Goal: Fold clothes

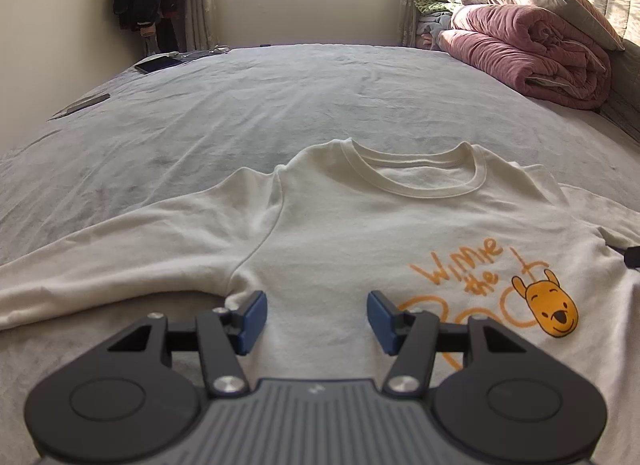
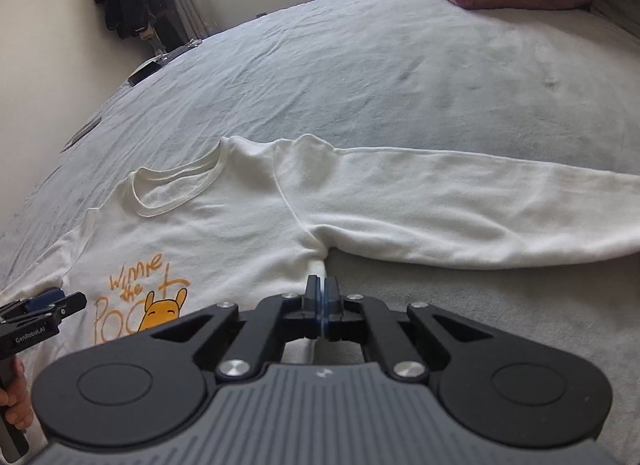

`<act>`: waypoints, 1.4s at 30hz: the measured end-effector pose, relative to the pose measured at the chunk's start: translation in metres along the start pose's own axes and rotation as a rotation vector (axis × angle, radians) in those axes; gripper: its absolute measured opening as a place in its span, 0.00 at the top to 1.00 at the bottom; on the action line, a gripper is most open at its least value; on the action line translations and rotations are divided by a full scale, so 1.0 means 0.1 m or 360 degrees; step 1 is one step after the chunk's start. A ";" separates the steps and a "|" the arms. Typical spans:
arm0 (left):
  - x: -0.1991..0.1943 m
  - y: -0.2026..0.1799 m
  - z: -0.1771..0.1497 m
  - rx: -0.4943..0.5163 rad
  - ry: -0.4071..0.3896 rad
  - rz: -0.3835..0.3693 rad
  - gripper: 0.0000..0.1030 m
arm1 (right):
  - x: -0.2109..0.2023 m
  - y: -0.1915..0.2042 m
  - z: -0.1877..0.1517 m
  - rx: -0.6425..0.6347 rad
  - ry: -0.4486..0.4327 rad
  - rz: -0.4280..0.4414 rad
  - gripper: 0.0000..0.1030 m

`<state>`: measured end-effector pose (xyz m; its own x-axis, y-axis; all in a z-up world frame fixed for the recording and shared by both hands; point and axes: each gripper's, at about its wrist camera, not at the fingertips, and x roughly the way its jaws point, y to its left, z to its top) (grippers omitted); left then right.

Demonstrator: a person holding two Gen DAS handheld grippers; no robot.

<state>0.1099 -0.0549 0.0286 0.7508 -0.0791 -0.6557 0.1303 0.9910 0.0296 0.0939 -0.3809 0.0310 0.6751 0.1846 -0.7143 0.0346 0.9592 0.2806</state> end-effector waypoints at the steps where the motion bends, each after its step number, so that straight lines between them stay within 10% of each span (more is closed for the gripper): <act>1: 0.01 -0.01 0.00 0.0006 0.0003 0.0000 0.45 | 0.02 -0.02 -0.01 -0.0012 0.0011 -0.0022 0.99; 28: 0.04 -0.03 -0.01 0.0034 0.0030 0.0043 0.44 | -0.22 -0.98 0.03 0.0581 -0.0115 -0.0435 0.87; 32: 0.05 -0.03 0.00 0.0043 0.0043 0.0046 0.44 | -0.30 -1.01 0.04 0.0603 -0.0196 -0.0532 0.37; 42: 0.05 -0.03 0.00 0.0038 0.0067 0.0053 0.42 | -0.42 -1.29 -0.01 0.0970 -0.0275 -0.0415 0.36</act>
<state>0.1137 -0.0578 0.0253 0.7272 -0.0408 -0.6852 0.1213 0.9902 0.0698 0.0602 -0.5123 0.0241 0.6947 -0.1213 -0.7090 0.5863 0.6666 0.4604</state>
